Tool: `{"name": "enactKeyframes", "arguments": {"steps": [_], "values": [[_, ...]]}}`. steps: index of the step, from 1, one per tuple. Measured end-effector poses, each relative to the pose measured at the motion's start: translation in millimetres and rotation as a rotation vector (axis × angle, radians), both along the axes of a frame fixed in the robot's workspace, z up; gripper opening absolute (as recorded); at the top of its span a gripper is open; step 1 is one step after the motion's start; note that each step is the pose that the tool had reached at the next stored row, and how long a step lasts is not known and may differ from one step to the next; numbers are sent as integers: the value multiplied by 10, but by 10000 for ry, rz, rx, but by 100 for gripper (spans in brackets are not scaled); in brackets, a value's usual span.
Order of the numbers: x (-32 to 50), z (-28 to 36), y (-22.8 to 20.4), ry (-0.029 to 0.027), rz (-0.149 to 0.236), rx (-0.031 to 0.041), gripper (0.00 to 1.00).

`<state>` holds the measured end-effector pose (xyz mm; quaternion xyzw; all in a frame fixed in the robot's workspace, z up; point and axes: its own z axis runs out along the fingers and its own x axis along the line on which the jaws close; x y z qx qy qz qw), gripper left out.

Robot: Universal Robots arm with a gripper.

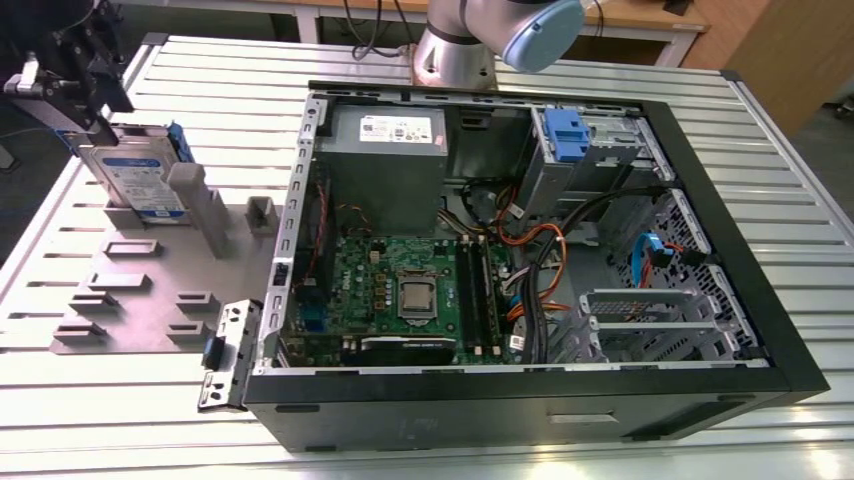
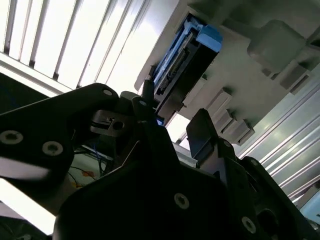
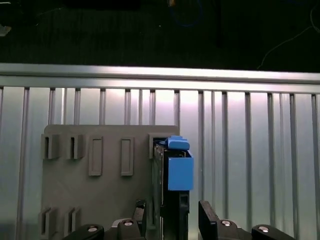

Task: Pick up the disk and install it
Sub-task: 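Pick up the disk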

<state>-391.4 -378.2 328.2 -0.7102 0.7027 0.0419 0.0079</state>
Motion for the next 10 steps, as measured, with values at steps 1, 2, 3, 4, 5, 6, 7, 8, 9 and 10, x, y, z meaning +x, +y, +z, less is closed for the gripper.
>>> {"name": "enactKeyframes", "arguments": {"steps": [1,2,3,4,5,6,7,8,9,10], "values": [[0,-3,0,-4,144,0,53],[0,-7,0,-13,261,0,53],[-1,-11,0,-33,351,0,53],[-1,-17,0,-67,418,-1,53],[-1,-23,0,-108,481,-1,53],[0,-29,0,-146,544,-1,53],[0,-36,0,-179,605,-2,53],[0,-46,0,-208,669,-2,53],[-3,-57,1,-223,697,-1,53],[-7,-68,2,-226,706,-2,53]]}}
